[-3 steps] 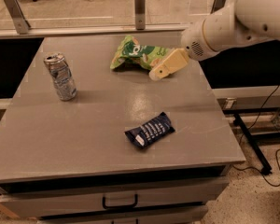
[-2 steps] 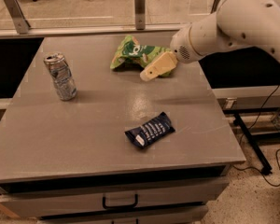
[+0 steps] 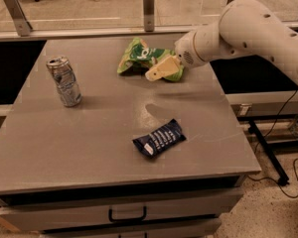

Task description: Move green rice chip bag near redbull can

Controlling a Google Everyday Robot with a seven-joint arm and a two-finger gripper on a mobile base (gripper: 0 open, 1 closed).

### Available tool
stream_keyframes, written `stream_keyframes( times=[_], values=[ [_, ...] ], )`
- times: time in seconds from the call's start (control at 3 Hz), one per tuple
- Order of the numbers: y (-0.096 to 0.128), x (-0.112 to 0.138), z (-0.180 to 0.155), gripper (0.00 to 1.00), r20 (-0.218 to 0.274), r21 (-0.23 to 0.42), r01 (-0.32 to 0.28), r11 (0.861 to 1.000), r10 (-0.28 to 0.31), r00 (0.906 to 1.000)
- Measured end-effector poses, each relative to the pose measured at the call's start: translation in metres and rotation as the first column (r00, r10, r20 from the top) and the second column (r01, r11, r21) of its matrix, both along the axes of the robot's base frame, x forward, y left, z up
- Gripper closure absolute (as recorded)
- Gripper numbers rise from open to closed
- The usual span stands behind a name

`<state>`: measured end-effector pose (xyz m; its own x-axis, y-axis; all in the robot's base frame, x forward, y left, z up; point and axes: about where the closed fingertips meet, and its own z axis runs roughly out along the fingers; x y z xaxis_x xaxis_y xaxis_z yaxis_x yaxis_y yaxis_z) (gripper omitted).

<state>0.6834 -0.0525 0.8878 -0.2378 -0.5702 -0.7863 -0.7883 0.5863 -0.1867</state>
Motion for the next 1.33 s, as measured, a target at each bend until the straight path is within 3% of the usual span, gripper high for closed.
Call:
stream_keyframes(
  times=[0.33, 1.0, 1.33],
  values=[
    [-0.003, 0.003, -0.013, 0.42, 0.004, -0.022, 0.022, 1.000, -0.022, 0.9997],
    [0.003, 0.002, -0.024, 0.88, 0.025, -0.071, -0.002, 0.997, 0.004, 0.9997],
    [0.004, -0.010, -0.020, 1.00, 0.016, -0.050, -0.017, 0.999, 0.018, 0.9997]
  ],
)
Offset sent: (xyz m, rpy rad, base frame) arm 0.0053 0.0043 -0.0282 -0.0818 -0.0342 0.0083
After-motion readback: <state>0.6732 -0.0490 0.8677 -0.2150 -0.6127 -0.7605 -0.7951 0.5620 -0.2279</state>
